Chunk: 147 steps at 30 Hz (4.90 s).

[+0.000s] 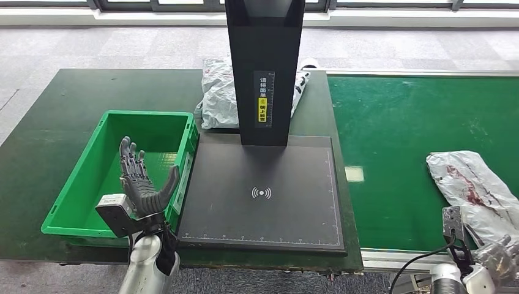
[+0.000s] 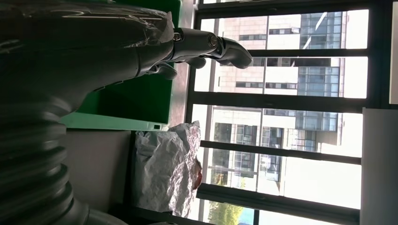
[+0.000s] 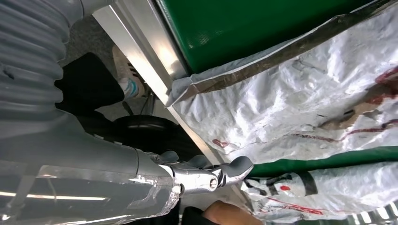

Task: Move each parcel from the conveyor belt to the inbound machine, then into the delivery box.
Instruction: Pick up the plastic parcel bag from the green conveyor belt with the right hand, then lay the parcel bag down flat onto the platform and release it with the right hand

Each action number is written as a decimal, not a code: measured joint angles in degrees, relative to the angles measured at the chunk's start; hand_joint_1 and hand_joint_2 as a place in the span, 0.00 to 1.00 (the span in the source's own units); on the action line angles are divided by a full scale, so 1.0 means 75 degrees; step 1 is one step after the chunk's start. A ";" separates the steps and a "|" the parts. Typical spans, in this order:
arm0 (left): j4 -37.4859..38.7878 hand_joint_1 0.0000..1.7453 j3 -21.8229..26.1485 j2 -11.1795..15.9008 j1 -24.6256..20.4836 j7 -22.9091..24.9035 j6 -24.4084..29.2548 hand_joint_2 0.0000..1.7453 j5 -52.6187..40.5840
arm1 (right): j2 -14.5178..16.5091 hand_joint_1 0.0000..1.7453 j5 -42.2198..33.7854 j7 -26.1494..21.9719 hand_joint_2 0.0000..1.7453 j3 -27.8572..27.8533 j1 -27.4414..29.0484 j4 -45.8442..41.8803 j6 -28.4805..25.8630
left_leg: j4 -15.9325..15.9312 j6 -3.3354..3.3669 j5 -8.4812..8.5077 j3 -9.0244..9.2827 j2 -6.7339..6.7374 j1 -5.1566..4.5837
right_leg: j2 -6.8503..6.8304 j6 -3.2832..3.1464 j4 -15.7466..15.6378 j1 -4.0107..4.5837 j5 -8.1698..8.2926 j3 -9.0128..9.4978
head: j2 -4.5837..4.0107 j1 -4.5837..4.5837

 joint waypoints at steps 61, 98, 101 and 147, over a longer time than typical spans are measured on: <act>-0.0196 0.00 -0.0058 0.0015 0.0216 0.0131 -0.0085 1.00 -0.0077 | -0.0893 1.00 0.0209 0.1918 1.00 0.0816 -0.0742 0.1430 0.0848 | 0.0001 0.0007 0.0005 0.0005 -0.0012 0.0000 | -0.0012 0.0004 0.0000 -0.0001 0.0000 0.0005 | 0.0000 0.0000; 0.0503 0.00 -0.0063 0.0017 0.0127 -0.0035 -0.0167 1.00 -0.0313 | 0.2273 1.00 -0.3737 -0.2471 1.00 0.5500 0.1144 -0.4154 0.2512 | -0.0018 -0.0023 0.0016 0.0019 0.0015 0.0024 | 0.0016 -0.0013 0.0002 0.0020 -0.0006 -0.0002 | 0.0001 -0.0001; 0.0577 0.00 -0.0066 0.0017 0.0112 -0.0045 -0.0166 1.00 -0.0358 | 0.2586 1.00 -0.3808 -0.2572 1.00 0.6242 0.1444 -0.4693 0.2742 | -0.0018 -0.0020 0.0009 0.0027 0.0029 0.0022 | 0.0028 -0.0013 0.0002 0.0012 -0.0006 -0.0003 | 0.0000 -0.0002; 0.0760 0.00 -0.0250 0.0017 0.0038 -0.0008 0.0005 1.00 -0.0336 | 0.3000 0.00 -0.5614 -0.2328 1.00 1.0319 0.0957 -0.2145 0.4836 | -0.0021 -0.0041 0.0024 0.0041 0.0047 0.0021 | 0.0039 -0.0030 0.0002 0.0025 0.0007 0.0002 | 0.0001 -0.0002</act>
